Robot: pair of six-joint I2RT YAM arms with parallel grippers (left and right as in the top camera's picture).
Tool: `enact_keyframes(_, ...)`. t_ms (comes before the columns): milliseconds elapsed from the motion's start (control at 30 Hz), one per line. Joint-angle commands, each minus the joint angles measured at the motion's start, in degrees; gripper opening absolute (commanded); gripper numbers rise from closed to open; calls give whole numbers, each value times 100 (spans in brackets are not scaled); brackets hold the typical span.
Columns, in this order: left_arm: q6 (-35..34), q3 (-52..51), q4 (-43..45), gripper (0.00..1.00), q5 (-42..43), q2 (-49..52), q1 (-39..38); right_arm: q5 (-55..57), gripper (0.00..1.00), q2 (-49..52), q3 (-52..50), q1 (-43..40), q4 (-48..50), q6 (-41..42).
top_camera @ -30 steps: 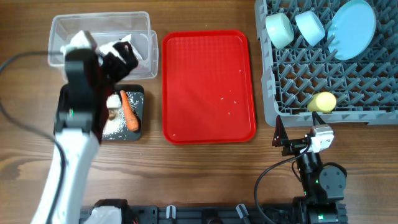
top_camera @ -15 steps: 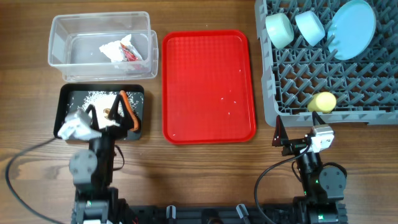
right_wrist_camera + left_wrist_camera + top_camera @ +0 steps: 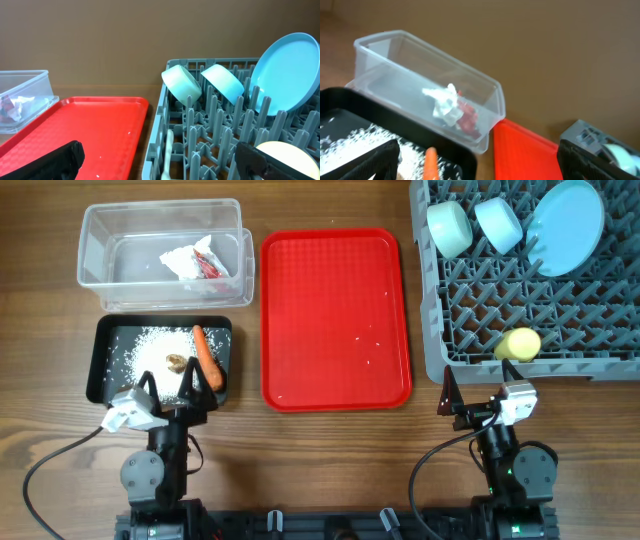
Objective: Sort waste into correct bins and load items into the dishwasher rack
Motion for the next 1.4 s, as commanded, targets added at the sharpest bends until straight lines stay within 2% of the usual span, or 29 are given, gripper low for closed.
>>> enact_keyframes(0, 662, -35, -459, 100, 138, -374, 42, 57, 100, -35, -4, 24, 17, 66)
enact_keyframes(200, 931, -35, -697, 100, 243, -448, 42, 57, 100, -35, -4, 24, 20, 63)
enact_keyframes(1367, 931, -35, -688, 100, 240, -426, 68, 57, 100, -35, -4, 24, 20, 63)
